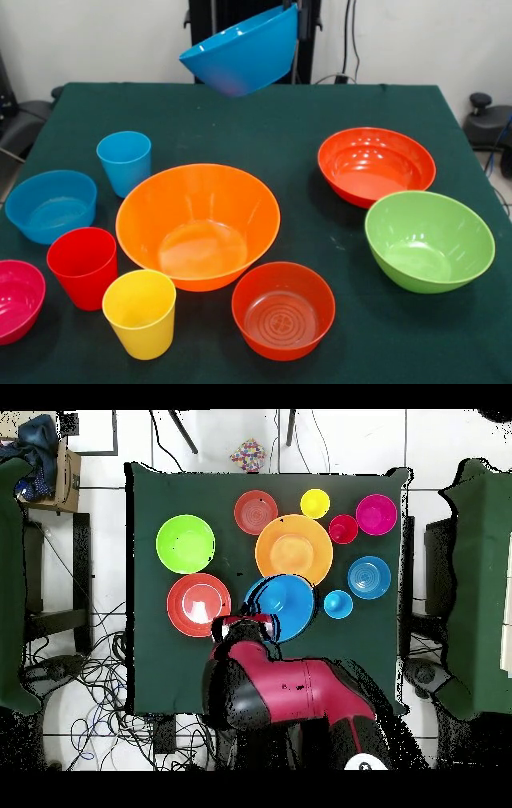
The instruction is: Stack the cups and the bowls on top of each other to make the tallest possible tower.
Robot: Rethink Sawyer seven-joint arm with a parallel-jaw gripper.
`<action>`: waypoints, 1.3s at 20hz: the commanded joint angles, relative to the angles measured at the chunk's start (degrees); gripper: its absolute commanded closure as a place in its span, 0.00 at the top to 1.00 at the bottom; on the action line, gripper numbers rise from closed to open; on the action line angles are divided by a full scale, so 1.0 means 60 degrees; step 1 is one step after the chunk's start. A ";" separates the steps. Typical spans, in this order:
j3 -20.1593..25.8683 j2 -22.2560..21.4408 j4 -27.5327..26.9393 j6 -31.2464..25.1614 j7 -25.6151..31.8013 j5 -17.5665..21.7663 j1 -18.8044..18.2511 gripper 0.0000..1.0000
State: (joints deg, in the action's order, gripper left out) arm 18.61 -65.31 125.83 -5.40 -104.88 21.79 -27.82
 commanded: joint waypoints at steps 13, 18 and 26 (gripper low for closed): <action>0.0366 -0.0105 0.0048 -0.1356 -0.0008 -0.0130 -0.1070 0.00; -0.0150 -0.0088 -0.0274 -0.1215 -0.0291 0.0205 -0.0831 0.00; -0.2297 0.0653 -0.1429 -0.0227 -0.1125 0.0598 0.0683 0.00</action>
State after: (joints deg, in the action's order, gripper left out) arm 10.53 -65.69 121.99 -6.34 -104.88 21.61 -27.69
